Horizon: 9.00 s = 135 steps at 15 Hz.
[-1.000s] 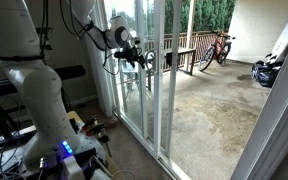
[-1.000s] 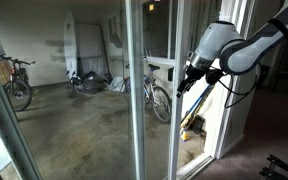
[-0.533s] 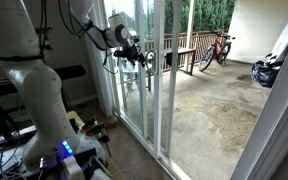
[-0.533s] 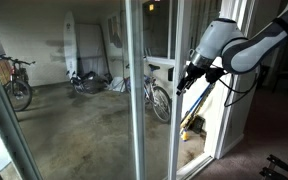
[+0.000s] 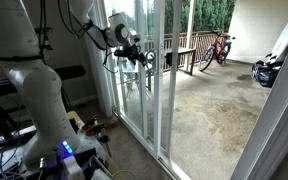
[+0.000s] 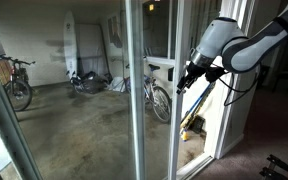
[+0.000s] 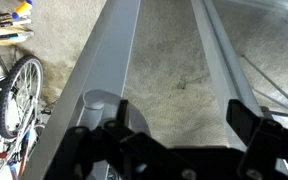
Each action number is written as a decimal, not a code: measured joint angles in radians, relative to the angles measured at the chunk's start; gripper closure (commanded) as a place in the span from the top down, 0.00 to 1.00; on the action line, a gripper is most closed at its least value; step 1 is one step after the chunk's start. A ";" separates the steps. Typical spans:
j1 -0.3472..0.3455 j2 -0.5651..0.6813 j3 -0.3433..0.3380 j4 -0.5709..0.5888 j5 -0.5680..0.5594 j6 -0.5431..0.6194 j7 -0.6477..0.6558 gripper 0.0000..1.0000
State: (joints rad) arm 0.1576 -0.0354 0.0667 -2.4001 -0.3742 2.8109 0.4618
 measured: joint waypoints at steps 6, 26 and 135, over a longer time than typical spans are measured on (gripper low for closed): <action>0.000 0.000 -0.016 -0.001 0.000 0.000 0.000 1.00; -0.001 0.032 -0.055 -0.004 -0.148 0.138 0.135 1.00; -0.140 -0.033 0.041 0.032 0.679 -0.193 -0.694 0.73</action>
State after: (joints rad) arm 0.0178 -0.0685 0.1082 -2.3685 0.3049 2.6183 -0.2322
